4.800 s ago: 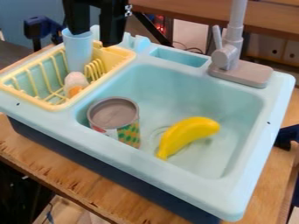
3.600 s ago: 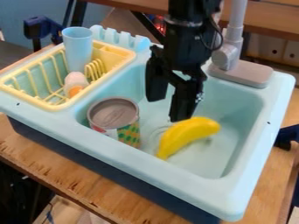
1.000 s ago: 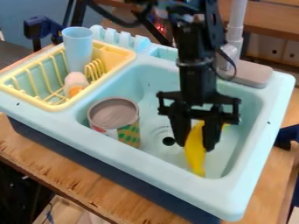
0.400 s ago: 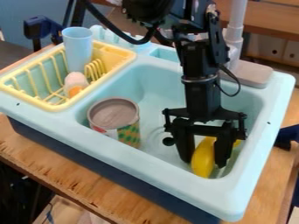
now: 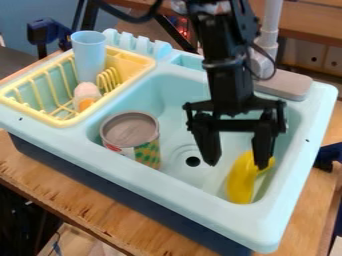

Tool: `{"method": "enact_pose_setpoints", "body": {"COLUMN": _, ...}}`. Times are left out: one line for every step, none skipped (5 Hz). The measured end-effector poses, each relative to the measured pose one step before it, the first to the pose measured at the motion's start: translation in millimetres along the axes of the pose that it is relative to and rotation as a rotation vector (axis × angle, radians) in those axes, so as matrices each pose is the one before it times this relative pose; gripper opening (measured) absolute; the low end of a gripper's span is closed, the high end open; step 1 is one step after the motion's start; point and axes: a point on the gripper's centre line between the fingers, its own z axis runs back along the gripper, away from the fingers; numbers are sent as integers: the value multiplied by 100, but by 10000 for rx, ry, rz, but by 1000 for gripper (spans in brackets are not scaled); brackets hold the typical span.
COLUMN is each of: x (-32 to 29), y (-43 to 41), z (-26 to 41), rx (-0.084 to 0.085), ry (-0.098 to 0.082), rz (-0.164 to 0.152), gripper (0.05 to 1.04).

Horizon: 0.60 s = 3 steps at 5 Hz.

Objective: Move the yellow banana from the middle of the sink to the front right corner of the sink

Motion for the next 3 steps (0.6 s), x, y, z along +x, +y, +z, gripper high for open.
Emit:
{"method": "enact_pose_setpoints", "body": {"x": -97, "y": -161, "z": 1376, "rx": -439, "ry": -355, "rz": 100, "gripper": 1001}}
{"method": "enact_pose_setpoints", "body": {"x": -906, "y": 853, "z": 1324, "rx": 679, "ry": 51, "rz": 98, "gripper": 1001}}
{"method": "enact_pose_setpoints", "body": {"x": -2040, "y": 2517, "z": 1911, "rx": 2452, "ry": 260, "rz": -107, "gripper": 1001}}
